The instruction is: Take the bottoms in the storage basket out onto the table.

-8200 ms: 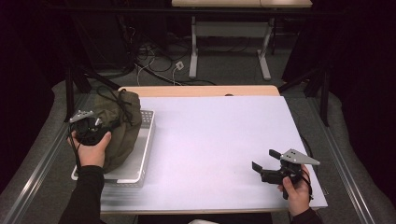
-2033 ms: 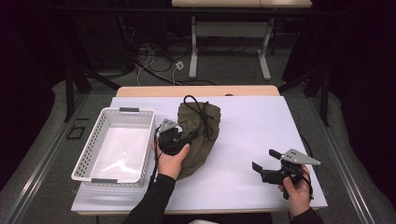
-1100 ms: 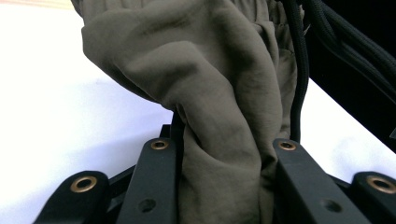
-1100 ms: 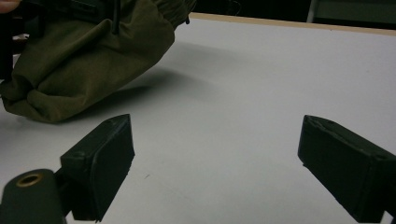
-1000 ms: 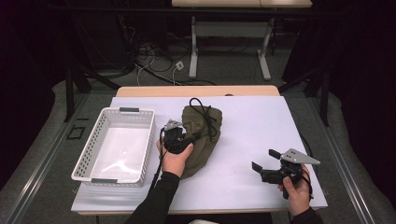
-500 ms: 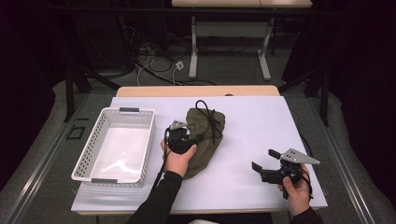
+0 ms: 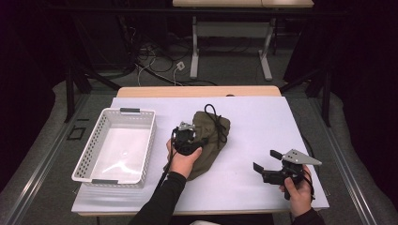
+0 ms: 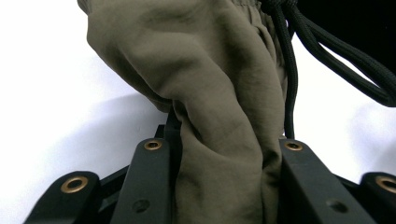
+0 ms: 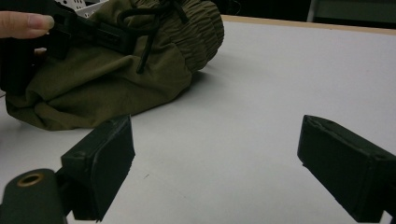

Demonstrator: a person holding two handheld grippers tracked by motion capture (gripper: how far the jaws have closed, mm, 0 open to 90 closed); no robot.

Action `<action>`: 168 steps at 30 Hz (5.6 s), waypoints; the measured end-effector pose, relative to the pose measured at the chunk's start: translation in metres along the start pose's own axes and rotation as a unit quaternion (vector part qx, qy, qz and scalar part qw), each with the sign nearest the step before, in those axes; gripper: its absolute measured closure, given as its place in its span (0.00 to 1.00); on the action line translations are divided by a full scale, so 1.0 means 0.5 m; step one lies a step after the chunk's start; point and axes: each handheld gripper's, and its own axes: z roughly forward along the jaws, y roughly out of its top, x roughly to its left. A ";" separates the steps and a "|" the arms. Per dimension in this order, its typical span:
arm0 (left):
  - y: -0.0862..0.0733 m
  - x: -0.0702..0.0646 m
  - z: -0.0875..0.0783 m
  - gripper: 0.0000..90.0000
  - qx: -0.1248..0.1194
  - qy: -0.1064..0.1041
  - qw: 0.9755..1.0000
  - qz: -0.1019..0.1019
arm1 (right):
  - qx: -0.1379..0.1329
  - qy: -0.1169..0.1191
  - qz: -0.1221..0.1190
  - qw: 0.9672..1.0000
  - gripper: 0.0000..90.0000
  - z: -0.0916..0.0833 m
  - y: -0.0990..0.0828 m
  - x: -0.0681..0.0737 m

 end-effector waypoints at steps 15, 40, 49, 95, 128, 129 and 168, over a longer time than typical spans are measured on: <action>0.000 -0.004 0.006 0.59 -0.001 0.013 1.000 0.002 | 0.000 0.000 -0.001 1.000 0.12 0.000 0.000 -0.001; 0.011 -0.011 -0.031 0.44 -0.038 0.057 0.996 0.048 | 0.001 0.000 -0.002 1.000 0.12 0.000 0.000 0.000; 0.017 -0.011 -0.050 0.44 -0.065 0.054 0.994 0.063 | 0.002 -0.001 -0.002 1.000 0.12 -0.001 0.000 0.001; 0.026 -0.029 -0.113 0.00 -0.109 0.006 0.994 0.032 | -0.002 -0.005 0.006 1.000 0.12 -0.005 -0.003 -0.003; 0.000 -0.009 -0.221 0.01 -0.109 -0.017 0.992 0.058 | 0.000 -0.008 0.008 1.000 0.12 -0.010 -0.004 -0.003; -0.001 -0.008 -0.224 0.01 -0.110 -0.016 0.992 0.058 | 0.000 -0.008 0.008 1.000 0.12 -0.010 -0.004 -0.003; -0.085 0.086 -0.346 0.02 -0.151 0.053 0.987 0.029 | -0.004 -0.006 0.003 1.000 0.12 -0.013 -0.002 0.000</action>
